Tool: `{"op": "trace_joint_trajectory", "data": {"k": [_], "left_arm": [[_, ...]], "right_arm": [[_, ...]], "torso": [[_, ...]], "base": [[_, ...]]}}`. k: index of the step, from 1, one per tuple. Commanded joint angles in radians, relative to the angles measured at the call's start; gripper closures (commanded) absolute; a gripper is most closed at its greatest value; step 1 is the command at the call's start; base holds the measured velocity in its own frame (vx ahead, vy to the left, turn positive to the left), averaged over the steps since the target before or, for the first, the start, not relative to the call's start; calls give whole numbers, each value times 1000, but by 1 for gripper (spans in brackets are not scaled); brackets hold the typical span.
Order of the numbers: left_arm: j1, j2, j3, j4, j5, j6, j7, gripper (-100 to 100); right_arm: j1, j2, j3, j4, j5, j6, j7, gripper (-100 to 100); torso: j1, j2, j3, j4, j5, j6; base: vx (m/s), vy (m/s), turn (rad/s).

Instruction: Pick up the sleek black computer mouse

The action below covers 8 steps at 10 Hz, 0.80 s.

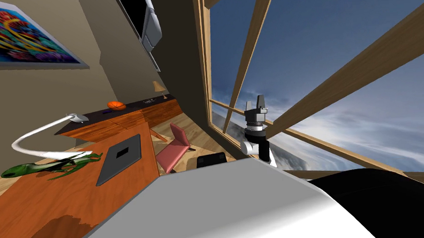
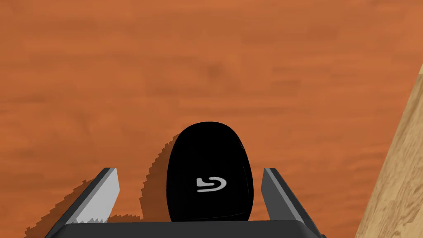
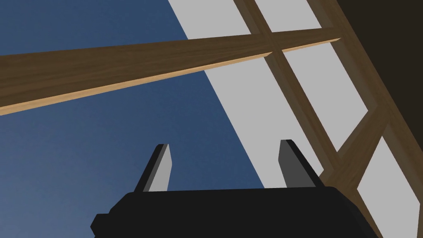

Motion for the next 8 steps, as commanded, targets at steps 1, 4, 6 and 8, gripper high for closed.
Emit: {"op": "trace_joint_trajectory", "data": {"k": [1,4,6,8], "left_arm": [[50,-5,-1,-50,-50,5,50,-100],[50,-5,-1,-104,-66,5,102,-100],[27,-26,8,-156,-116,35,143,-100],[27,-26,8,-180,-146,35,172,-100]], "right_arm": [[0,0,0,0,0,0,0,0],[0,0,0,0,0,0,0,0],[0,0,0,0,0,0,0,0],[0,0,0,0,0,0,0,0]], "torso": [[0,0,0,0,0,0],[-2,0,0,0,-1,0],[-3,-2,-1,0,-1,0],[0,2,2,1,0,0]], "base": [[-67,36,21],[-17,8,2],[-22,9,35],[-52,27,21]]}}
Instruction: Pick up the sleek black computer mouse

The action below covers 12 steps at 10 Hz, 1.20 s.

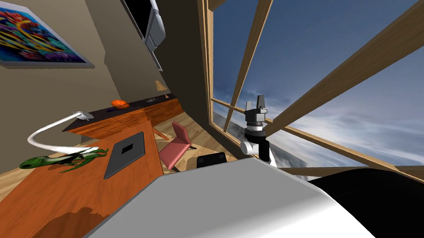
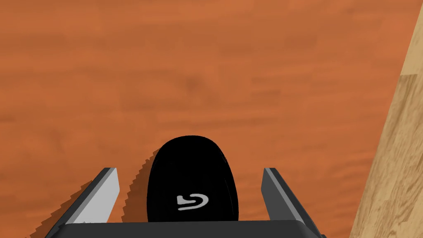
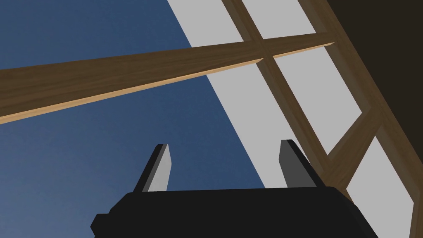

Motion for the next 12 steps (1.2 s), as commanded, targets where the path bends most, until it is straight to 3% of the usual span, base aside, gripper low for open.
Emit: {"op": "trace_joint_trajectory", "data": {"k": [1,3,4,5,6,7,9,12], "left_arm": [[-24,-22,8,-50,-50,30,50,-100],[-24,-22,8,-60,-88,30,79,-100],[-47,-43,16,-108,-128,59,121,-100],[-47,-43,16,-115,-155,59,143,-100],[-47,-43,16,-115,-168,59,149,-100],[-70,-64,25,-160,-205,89,189,-100],[-70,-64,25,-169,-247,89,218,-100],[-116,-107,41,-276,-352,149,325,-100]], "right_arm": [[0,0,0,0,0,0,0,0],[0,0,0,0,0,0,0,0],[0,0,0,0,0,0,0,0],[0,0,0,0,0,0,0,0],[0,0,0,0,0,0,0,0],[0,0,0,0,0,0,0,0],[0,0,0,0,0,0,0,0],[0,0,0,0,0,0,0,0]], "torso": [[0,0,0,0,0,0],[1,1,1,0,0,0],[0,0,0,0,0,0],[1,1,1,0,0,0],[1,1,1,0,0,0],[0,0,0,0,0,0],[1,1,1,0,0,0],[1,1,1,0,0,0]], "base": [[-62,46,69],[-49,31,16],[-66,34,74],[-66,32,35],[-28,19,-8],[-59,36,64],[-46,29,19],[-64,50,64]]}}
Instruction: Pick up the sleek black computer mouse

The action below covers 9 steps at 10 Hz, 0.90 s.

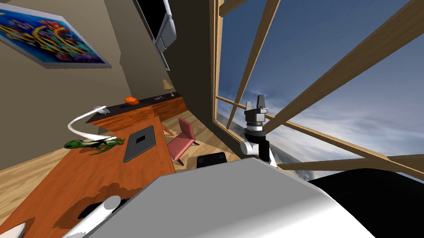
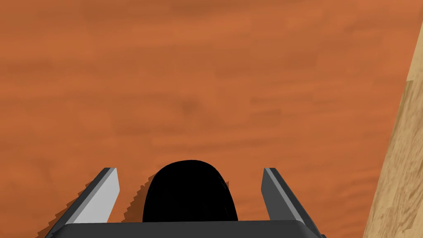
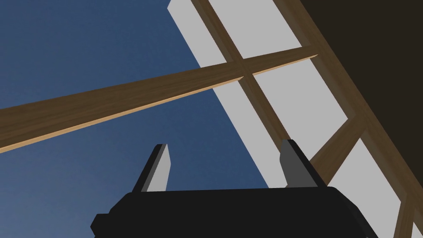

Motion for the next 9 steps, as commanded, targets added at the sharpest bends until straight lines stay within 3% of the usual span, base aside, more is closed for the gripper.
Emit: {"op": "trace_joint_trajectory", "data": {"k": [1,2,3,5,6,8,9], "left_arm": [[-24,-11,1,-16,-50,17,50,-100],[-24,-11,1,-16,-78,17,55,-100],[-47,-32,9,-69,-110,47,99,-100],[-47,-32,9,-70,-157,47,125,-100],[-70,-53,18,-122,-193,76,171,-100],[-70,-53,18,-125,-237,76,194,-100],[-93,-74,26,-175,-272,106,236,-100]], "right_arm": [[0,0,0,0,0,0,0,0],[0,0,0,0,0,0,0,0],[0,0,0,0,0,0,0,0],[0,0,0,0,0,0,0,0],[0,0,0,0,0,0,0,0],[0,0,0,0,0,0,0,0],[0,0,0,0,0,0,0,0]], "torso": [[0,0,0,0,0,0],[0,0,0,0,0,0],[-3,-2,-1,0,0,0],[-2,-1,0,0,0,0],[-3,-2,-1,0,-1,0],[-2,-1,0,0,0,0],[-3,-2,-1,0,-1,0]], "base": [[-73,57,27],[-38,14,-18],[-59,37,78],[-45,22,16],[-59,38,75],[-46,30,14],[-62,41,93]]}}
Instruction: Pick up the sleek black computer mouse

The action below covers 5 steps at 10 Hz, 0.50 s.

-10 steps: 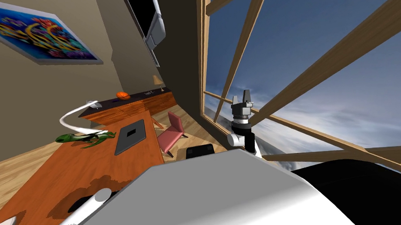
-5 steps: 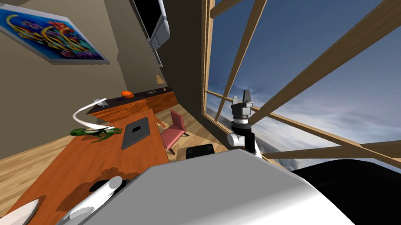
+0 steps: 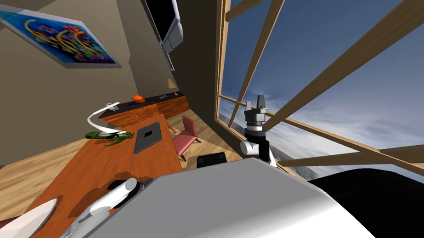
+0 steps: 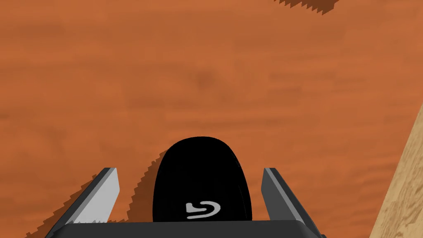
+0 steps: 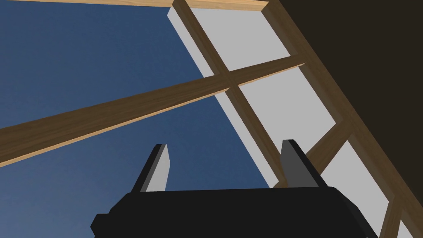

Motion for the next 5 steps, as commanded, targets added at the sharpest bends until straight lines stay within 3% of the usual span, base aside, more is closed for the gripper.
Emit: {"op": "trace_joint_trajectory", "data": {"k": [1,2,3,4,5], "left_arm": [[-7,-9,4,-39,-50,20,50,-100],[-7,-9,4,-39,-67,20,58,-100],[-5,-9,4,-36,-53,19,48,-100],[-5,-9,4,-37,-56,20,52,100],[-3,-10,3,-36,-55,22,52,100]], "right_arm": [[0,0,0,0,0,0,0,0],[0,0,0,0,0,0,0,0],[0,0,0,0,0,0,0,0],[0,0,0,0,0,0,0,0],[0,0,0,0,0,0,0,0]], "torso": [[0,0,0,0,0,0],[0,0,0,0,0,0],[-1,-1,-1,0,0,0],[-2,-3,-1,-1,0,0],[-1,-4,-2,0,0,2]], "base": [[-62,42,26],[-24,17,-22],[0,0,0],[-4,-2,14],[-3,-5,0]]}}
